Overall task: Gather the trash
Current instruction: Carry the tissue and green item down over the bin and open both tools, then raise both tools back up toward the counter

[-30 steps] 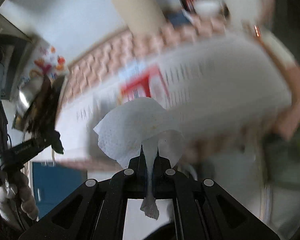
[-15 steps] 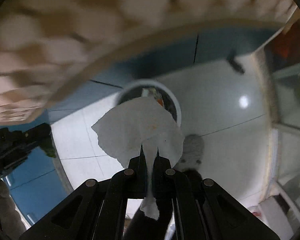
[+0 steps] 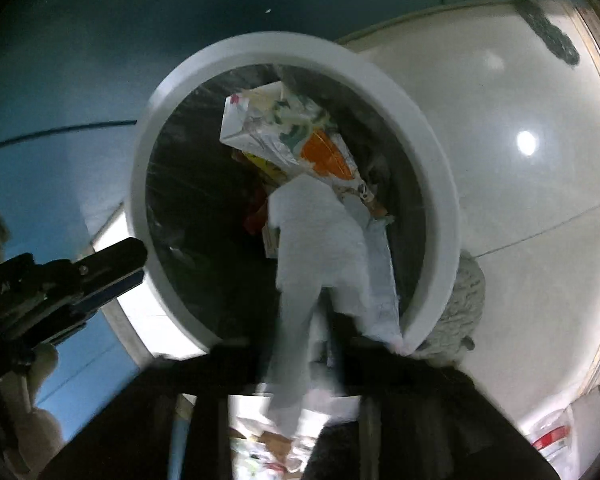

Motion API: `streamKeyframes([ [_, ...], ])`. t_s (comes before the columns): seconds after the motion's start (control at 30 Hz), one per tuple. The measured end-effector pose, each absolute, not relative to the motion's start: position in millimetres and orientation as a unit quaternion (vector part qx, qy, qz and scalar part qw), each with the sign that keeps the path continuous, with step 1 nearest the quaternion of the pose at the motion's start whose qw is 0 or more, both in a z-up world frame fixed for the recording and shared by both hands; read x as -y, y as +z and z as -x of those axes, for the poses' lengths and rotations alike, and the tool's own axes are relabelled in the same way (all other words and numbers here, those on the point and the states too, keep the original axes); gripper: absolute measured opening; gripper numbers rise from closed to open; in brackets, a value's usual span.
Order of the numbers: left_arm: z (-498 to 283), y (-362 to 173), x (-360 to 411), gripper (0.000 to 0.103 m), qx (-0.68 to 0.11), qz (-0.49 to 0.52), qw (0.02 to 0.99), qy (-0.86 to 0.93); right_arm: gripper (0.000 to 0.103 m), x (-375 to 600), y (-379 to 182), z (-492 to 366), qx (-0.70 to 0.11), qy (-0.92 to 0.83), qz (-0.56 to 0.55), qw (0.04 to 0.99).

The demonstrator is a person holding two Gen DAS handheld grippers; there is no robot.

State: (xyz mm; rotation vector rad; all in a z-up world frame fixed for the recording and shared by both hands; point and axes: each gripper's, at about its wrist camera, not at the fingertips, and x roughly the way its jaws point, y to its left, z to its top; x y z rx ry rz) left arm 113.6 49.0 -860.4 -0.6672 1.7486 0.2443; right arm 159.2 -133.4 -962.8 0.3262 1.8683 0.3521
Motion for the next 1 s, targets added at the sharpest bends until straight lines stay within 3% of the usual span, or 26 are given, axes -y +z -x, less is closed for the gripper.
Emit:
streamKeyframes([
  [0.03, -112, -856, -51, 0.076, -0.749, 0.278, 0.591, 0.11, 0.067, 133, -960, -160, -0.791, 0.153, -0.141, 0.575],
  [0.1, -105, -850, -55, 0.081, -0.748, 0.248, 0.602, 0.126, 0.07, 135, -952, -161, -0.785, 0.153, -0.137, 0.584],
  [0.13, -101, -846, -56, 0.095, -0.75, 0.23, 0.605, 0.133, 0.074, 137, -949, -161, -0.783, 0.153, -0.133, 0.588],
  [0.17, -100, -843, -58, 0.102, -0.751, 0.218, 0.607, 0.139, 0.079, 139, -941, -162, -0.78, 0.149, -0.122, 0.596],
  [0.23, -90, -837, -57, 0.103, -0.752, 0.187, 0.615, 0.149, 0.098, 141, -925, -162, -0.768, 0.145, -0.098, 0.617],
  [0.3, -83, -831, -55, 0.103, -0.753, 0.169, 0.617, 0.155, 0.103, 143, -912, -161, -0.758, 0.142, -0.068, 0.633],
  [0.6, -44, -774, -36, 0.103, -0.746, 0.136, 0.632, 0.158, 0.103, 137, -842, -140, -0.719, 0.129, 0.042, 0.682],
  [1.0, -24, -610, -18, 0.103, -0.712, 0.15, 0.672, 0.139, 0.103, 171, -679, -110, -0.673, 0.132, 0.065, 0.725],
])
